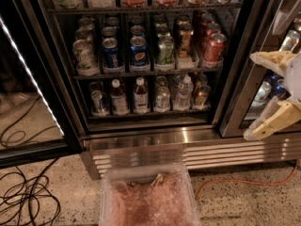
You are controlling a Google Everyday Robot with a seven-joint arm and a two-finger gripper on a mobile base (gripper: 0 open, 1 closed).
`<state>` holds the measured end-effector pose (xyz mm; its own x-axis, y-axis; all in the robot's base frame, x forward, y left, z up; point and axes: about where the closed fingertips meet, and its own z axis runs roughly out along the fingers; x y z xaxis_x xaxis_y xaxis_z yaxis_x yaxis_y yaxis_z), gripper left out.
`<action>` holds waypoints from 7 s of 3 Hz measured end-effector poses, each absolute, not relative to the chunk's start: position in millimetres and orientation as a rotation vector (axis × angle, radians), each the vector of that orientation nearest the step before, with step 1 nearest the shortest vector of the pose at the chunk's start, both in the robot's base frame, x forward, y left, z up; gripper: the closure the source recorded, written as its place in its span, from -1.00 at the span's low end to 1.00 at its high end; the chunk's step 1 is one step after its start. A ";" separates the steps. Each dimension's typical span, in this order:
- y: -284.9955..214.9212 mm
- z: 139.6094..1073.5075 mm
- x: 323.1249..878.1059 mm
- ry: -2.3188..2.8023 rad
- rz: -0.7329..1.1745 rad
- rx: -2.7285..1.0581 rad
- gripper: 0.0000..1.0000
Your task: Pick pepsi can from middle shelf of fridge
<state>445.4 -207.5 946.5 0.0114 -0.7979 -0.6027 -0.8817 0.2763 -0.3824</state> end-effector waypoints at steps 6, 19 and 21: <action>-149.2 919.5 481.1 1.620 0.201 -1.245 -1.00; -88.0 844.3 532.6 1.508 0.181 -0.909 -1.00; -87.8 844.2 532.6 1.508 0.181 -0.909 -0.84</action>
Offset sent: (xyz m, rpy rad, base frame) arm 0.0666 0.0472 -0.0489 0.4361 -0.2865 -0.2347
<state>532.6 -87.8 844.2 0.1183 -0.4239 -0.8979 -0.6240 0.6717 -0.3993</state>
